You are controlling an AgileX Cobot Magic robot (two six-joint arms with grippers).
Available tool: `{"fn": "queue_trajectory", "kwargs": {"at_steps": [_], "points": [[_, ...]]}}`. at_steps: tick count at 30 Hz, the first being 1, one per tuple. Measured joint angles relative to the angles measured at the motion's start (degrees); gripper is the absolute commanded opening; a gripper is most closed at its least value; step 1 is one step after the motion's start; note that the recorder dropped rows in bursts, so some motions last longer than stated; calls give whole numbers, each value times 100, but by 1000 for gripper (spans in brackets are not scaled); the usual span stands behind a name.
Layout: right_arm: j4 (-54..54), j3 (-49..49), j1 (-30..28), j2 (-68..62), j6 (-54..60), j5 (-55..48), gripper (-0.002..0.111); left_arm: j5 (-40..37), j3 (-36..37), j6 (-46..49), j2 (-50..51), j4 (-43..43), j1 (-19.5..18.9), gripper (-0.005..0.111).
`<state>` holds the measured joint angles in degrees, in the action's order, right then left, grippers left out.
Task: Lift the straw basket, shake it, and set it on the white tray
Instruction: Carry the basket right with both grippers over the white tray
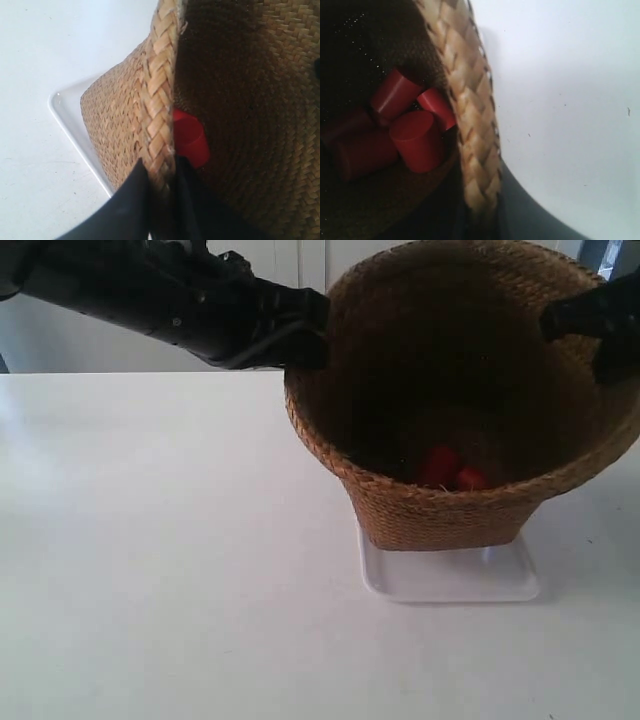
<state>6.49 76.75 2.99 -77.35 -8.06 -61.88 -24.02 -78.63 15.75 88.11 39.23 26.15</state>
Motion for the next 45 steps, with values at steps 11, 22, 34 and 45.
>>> {"fn": "queue_trajectory", "kwargs": {"at_steps": [11,22,34,45], "points": [[169,-495,0,330,-149,299,0,23,0,215,0,81,0,0],[314,-871,0,339,-203,896,0,177,0,123,14,70,91,0],[510,-871,-23,190,-86,696,0,456,0,16,277,70,333,0],[510,-871,-23,187,-36,796,0,517,0,7,340,16,333,0]]}}
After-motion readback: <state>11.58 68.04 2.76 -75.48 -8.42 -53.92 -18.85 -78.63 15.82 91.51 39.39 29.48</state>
